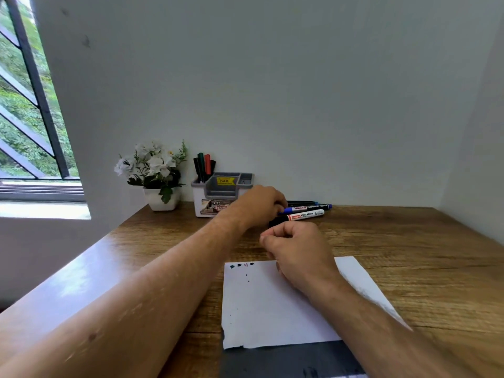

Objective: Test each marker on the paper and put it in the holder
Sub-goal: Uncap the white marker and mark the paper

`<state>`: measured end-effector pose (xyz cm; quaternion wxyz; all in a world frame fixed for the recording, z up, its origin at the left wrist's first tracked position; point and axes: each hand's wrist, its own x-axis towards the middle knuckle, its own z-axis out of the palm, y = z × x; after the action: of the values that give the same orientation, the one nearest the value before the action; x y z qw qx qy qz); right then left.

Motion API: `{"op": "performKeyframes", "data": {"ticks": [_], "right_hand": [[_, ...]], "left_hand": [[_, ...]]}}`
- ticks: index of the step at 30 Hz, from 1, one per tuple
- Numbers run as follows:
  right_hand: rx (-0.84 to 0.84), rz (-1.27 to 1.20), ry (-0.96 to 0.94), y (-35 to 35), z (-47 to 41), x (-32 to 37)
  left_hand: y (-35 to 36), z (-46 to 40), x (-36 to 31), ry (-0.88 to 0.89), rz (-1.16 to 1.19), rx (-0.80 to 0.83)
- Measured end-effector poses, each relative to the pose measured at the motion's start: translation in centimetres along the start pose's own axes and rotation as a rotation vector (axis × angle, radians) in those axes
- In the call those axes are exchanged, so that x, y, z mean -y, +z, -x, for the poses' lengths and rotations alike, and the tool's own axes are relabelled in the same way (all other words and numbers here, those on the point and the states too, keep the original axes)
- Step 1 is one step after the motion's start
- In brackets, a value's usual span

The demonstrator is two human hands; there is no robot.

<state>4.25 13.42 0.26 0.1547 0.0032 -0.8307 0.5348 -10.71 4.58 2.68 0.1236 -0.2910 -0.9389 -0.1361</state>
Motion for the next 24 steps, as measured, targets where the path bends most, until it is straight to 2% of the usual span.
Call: {"op": "performKeyframes", "data": {"ticks": [6,11,15,24], "right_hand": [[0.004,-0.012,-0.003,-0.1,0.0,0.0],[-0.014,0.001,0.008,-0.1,-0.3,-0.1],[-0.080,-0.044,0.061,-0.3,-0.5,-0.2],[-0.277,-0.318,0.294,-2.3,-1.5,-0.5]], "left_hand": [[0.8,-0.1,-0.4,-0.068,-0.047,0.002],[0.8,0.0,-0.4,-0.115,-0.058,0.075],[0.9,0.0,-0.8,-0.135,-0.083,0.077],[-2.8,2.6,-1.7,-0.114,0.230,-0.058]]}}
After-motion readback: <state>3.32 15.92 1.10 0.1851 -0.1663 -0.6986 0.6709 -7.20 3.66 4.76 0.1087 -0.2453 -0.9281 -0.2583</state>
